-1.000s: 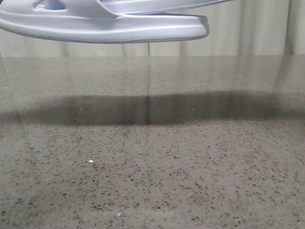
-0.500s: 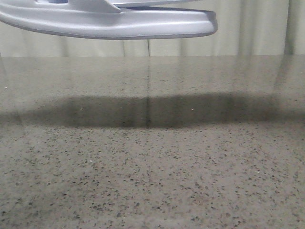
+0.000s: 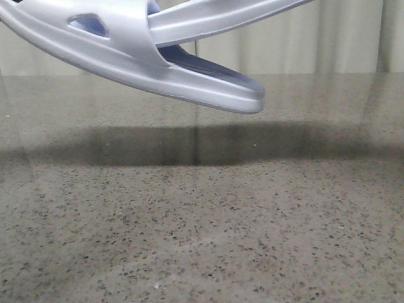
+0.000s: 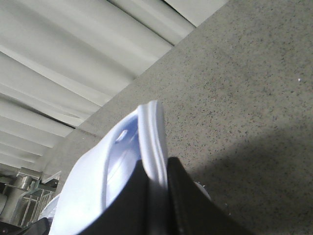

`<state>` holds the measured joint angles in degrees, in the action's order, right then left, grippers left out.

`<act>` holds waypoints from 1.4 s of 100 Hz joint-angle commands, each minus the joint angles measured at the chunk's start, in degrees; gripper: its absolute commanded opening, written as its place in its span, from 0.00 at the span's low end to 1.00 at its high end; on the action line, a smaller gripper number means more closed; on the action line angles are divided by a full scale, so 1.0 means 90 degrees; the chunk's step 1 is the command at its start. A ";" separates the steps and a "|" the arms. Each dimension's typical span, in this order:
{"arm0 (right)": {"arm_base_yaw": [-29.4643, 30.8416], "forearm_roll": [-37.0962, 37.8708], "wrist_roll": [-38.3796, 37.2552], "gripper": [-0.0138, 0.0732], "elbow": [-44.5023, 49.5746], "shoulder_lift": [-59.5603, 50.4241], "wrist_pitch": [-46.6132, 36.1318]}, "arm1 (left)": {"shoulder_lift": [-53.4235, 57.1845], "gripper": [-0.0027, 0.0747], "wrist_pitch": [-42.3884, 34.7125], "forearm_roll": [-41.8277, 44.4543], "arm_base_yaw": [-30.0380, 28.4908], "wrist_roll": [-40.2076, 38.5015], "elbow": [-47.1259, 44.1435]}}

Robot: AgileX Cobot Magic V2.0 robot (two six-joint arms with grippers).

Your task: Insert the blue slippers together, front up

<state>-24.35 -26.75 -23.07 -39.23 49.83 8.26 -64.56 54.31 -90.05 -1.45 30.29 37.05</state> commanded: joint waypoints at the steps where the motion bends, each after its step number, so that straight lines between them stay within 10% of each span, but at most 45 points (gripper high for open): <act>1: -0.0133 -0.0142 0.0055 0.04 -0.0231 0.0027 -0.0313 | 0.0136 0.06 0.0770 -0.0737 0.0116 -0.0023 0.0174; 140: -0.0134 0.0725 0.0167 0.04 -0.0231 0.0082 -0.1233 | 0.0136 0.06 0.2030 -0.1764 0.0402 0.0159 0.0196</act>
<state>-24.71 -21.40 -22.61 -39.23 50.20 1.91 -64.56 60.92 -100.43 -0.27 32.06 36.96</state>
